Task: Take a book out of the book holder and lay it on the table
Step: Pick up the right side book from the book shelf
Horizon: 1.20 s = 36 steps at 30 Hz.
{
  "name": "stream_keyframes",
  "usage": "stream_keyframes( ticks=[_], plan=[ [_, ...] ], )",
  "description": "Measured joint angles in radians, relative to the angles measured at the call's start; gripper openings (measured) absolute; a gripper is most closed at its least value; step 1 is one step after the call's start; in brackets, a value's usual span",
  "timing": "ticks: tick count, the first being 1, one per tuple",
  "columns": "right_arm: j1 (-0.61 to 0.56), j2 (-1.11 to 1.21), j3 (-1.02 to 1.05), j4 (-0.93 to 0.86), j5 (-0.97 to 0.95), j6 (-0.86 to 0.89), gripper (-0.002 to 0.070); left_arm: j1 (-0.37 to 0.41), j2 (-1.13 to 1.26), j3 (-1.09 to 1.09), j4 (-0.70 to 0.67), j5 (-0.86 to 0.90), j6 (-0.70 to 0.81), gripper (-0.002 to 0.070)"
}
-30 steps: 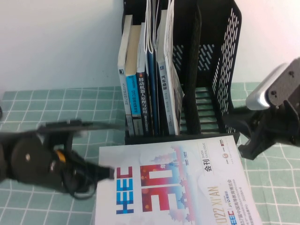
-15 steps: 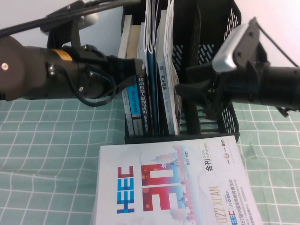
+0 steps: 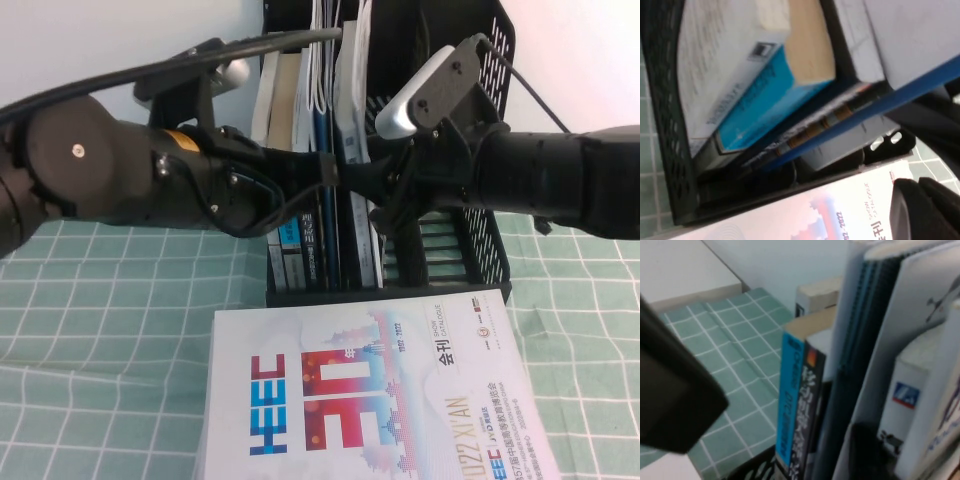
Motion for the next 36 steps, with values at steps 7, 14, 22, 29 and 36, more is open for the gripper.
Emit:
stream_keyframes(
  ticks=[7,14,22,29,36],
  plan=[
    [0.003,-0.002,0.0,0.017,-0.052,0.045,0.0258,-0.117,0.009,0.0,-0.011,-0.073,0.012,-0.0001],
    [0.001,-0.046,0.004,0.017,-0.137,0.036,0.0242,-0.176,0.067,-0.005,-0.006,-0.27,0.023,-0.0003],
    [-0.005,-0.095,0.049,0.017,-0.117,0.044,0.0323,-0.144,0.19,-0.188,-0.025,-0.102,0.024,-0.0003],
    [-0.009,-0.141,0.093,0.024,-0.141,0.046,0.0365,-0.144,0.201,-0.243,-0.002,-0.03,0.03,-0.0003],
    [-0.013,-0.23,0.12,0.024,-0.143,0.044,0.0368,-0.144,0.201,-0.246,-0.002,-0.032,0.024,-0.0003]
  ],
)
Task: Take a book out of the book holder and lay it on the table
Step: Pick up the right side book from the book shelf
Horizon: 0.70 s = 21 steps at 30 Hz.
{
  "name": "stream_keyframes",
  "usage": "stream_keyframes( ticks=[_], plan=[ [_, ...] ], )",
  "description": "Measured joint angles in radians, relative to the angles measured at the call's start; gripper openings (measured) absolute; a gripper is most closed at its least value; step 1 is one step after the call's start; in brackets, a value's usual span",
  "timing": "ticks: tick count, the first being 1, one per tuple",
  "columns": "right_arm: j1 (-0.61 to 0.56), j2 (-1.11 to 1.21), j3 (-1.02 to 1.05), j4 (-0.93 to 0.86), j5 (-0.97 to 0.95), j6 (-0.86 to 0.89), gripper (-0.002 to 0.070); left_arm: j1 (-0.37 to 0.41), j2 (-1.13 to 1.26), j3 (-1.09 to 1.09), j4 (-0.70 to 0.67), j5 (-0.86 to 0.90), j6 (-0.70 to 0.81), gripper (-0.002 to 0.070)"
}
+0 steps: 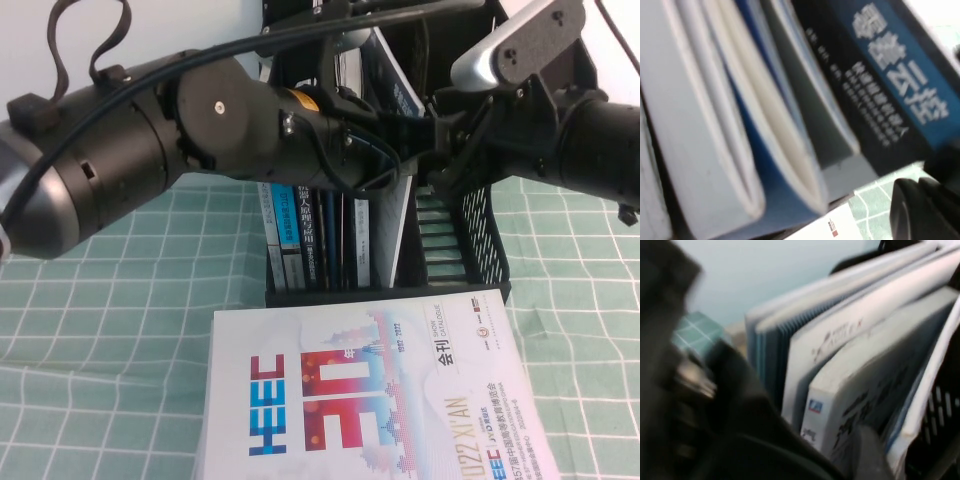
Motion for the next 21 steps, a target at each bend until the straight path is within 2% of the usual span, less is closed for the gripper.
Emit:
stream_keyframes(
  ticks=[5,11,16,19,21],
  plan=[
    [0.007,0.002,0.0,0.0,-0.014,-0.013,0.0369,0.0,0.0,-0.002,0.0,-0.008,0.0,-0.0003],
    [0.007,0.091,0.0,0.004,-0.012,0.039,0.0316,0.0,0.004,-0.002,0.03,0.01,0.0,-0.0002],
    [0.007,0.129,0.029,0.004,-0.005,0.043,0.0301,0.0,0.006,-0.002,0.045,-0.016,0.0,-0.0002],
    [0.007,0.131,0.042,0.003,0.013,0.016,0.0214,0.002,0.006,-0.002,0.048,-0.04,-0.009,-0.0002],
    [0.007,0.131,0.041,0.003,0.023,0.007,0.0102,0.007,0.002,-0.002,0.048,-0.043,-0.019,-0.0002]
  ],
)
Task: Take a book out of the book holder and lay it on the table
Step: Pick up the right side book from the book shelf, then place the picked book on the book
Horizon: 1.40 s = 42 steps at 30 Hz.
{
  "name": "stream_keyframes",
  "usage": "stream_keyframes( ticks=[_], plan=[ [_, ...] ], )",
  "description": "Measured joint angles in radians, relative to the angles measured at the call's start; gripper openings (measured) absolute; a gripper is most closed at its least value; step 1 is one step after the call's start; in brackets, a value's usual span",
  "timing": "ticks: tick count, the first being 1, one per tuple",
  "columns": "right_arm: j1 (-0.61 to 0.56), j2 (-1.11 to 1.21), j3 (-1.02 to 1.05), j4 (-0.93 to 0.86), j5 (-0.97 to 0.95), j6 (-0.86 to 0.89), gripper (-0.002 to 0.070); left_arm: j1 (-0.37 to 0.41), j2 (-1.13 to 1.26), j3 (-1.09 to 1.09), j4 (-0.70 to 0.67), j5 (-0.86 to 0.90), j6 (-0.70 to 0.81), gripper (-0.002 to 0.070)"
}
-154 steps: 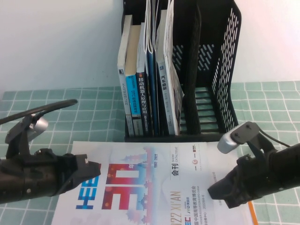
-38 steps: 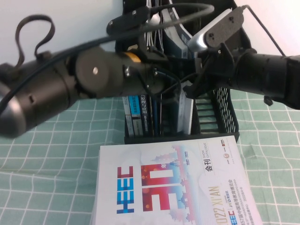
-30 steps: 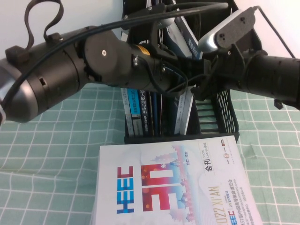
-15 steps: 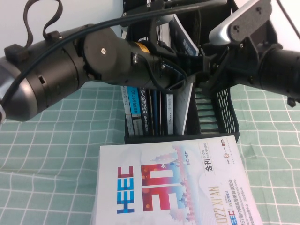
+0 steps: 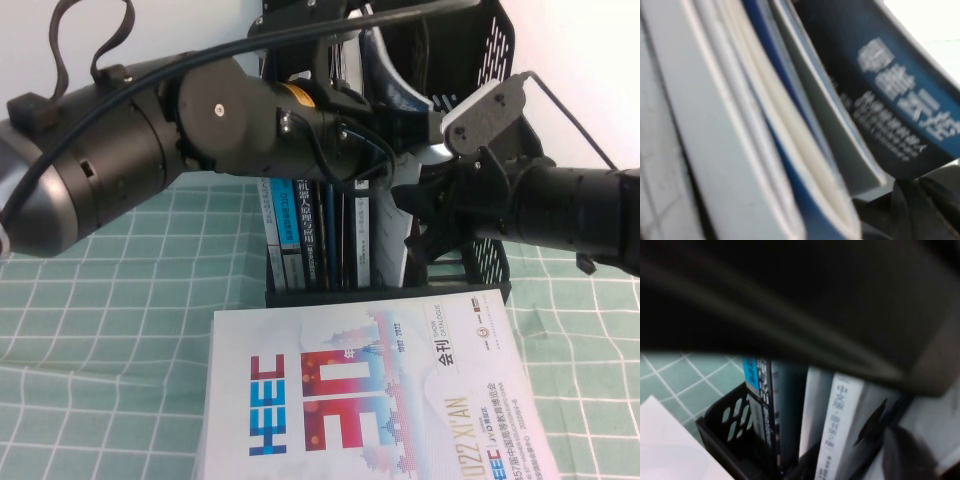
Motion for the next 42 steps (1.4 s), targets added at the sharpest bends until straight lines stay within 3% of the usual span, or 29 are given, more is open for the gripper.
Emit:
stream_keyframes(
  ticks=[4,14,21,31,35,42],
  plan=[
    [0.0,0.0,0.0,0.0,0.004,-0.013,0.003,0.002,-0.018,0.0,0.0,0.012,-0.004,-0.0003],
    [0.0,-0.105,0.01,0.0,-0.048,0.005,0.0027,0.002,-0.146,0.0,-0.002,0.08,0.019,-0.0003],
    [0.0,-0.305,0.01,0.0,-0.057,-0.009,0.0027,0.002,-0.259,0.0,0.007,0.261,0.135,-0.0003],
    [0.0,-0.571,0.01,-0.009,-0.015,-0.009,0.0026,0.002,-0.515,0.0,0.023,0.417,0.151,-0.0003],
    [0.0,-0.604,0.01,-0.134,0.125,0.105,0.0026,0.002,-0.612,-0.002,0.043,0.489,0.143,-0.0003],
    [0.0,-0.597,0.01,-0.576,0.442,0.379,0.0026,0.002,-0.811,0.075,0.062,0.465,0.111,-0.0002]
  ],
)
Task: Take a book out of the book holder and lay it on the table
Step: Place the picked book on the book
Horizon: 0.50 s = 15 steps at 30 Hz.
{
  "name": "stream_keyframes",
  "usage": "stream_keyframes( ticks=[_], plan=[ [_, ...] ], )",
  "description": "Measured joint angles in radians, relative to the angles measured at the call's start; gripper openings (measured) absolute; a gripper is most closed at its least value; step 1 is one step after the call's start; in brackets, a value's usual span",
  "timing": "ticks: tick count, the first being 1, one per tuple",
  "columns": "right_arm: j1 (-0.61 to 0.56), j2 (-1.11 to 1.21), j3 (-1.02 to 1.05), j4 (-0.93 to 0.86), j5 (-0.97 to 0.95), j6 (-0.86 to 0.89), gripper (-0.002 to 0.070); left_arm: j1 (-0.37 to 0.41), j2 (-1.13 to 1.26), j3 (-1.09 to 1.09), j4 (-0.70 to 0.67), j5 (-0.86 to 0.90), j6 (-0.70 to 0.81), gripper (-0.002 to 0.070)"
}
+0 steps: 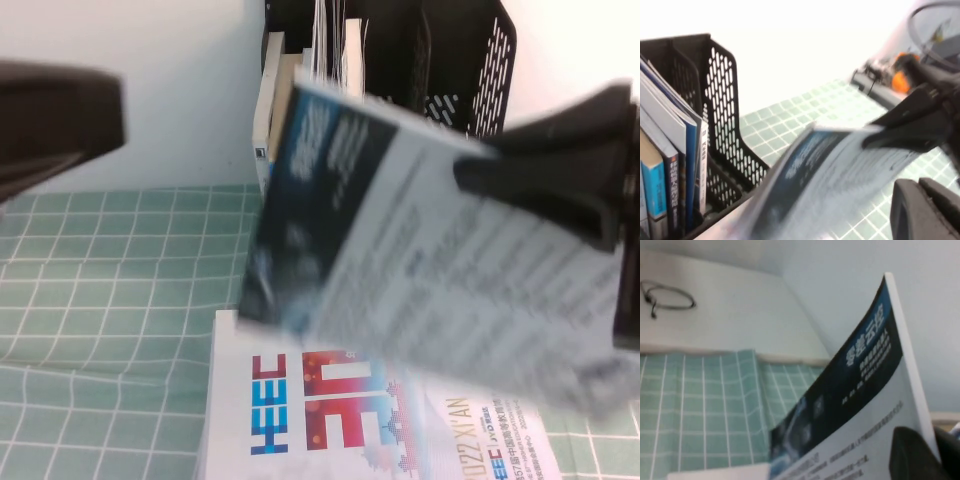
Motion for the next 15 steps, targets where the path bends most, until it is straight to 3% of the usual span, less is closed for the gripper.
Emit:
stream_keyframes(
  ticks=[6,15],
  plan=[
    [0.0,0.021,0.0,-0.111,0.021,-0.001,0.0026,0.0,-0.147,0.193,-0.018,-0.131,-0.027,-0.0003],
    [0.0,0.188,-0.05,0.074,0.025,-0.441,0.0025,0.0,-0.179,0.463,-0.074,-0.359,-0.052,-0.0003]
  ],
)
